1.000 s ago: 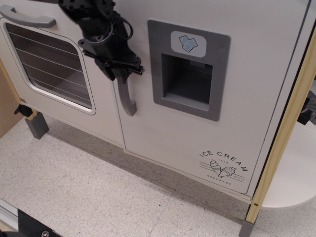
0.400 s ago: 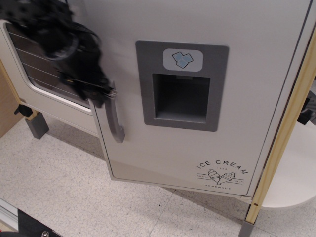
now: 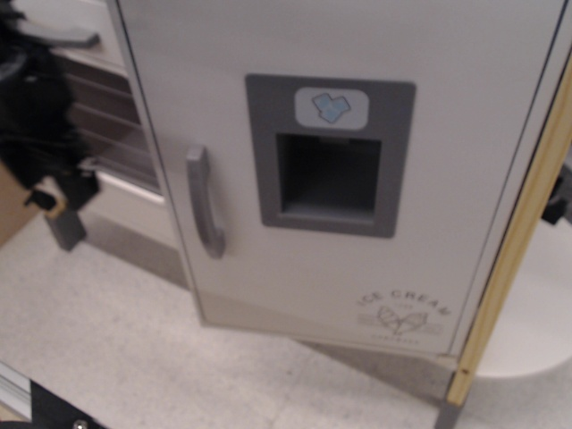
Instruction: Open fridge
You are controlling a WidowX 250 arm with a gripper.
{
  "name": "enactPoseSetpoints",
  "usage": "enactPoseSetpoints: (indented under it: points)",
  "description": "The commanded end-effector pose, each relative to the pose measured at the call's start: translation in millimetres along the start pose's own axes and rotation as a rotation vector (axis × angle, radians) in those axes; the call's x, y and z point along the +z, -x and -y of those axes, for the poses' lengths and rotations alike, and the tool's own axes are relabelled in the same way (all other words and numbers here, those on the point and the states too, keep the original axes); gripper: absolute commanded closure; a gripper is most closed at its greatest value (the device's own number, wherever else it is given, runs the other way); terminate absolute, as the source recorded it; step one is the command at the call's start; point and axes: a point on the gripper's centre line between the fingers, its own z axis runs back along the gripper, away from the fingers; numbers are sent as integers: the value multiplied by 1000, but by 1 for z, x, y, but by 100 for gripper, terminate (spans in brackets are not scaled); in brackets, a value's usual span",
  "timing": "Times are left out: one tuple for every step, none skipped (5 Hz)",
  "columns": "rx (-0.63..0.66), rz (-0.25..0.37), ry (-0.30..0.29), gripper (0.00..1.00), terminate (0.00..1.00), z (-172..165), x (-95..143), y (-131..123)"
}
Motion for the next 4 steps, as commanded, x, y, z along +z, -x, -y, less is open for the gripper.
enactPoseSetpoints:
  points:
    - [477,101,-156,0,0,-76,24,-52]
    - [535,121,-86,0,0,-64,18,-71]
    - [483,173,-33,0,0,-36,16,-81]
    - [413,208,9,0,0,-4,14,-88]
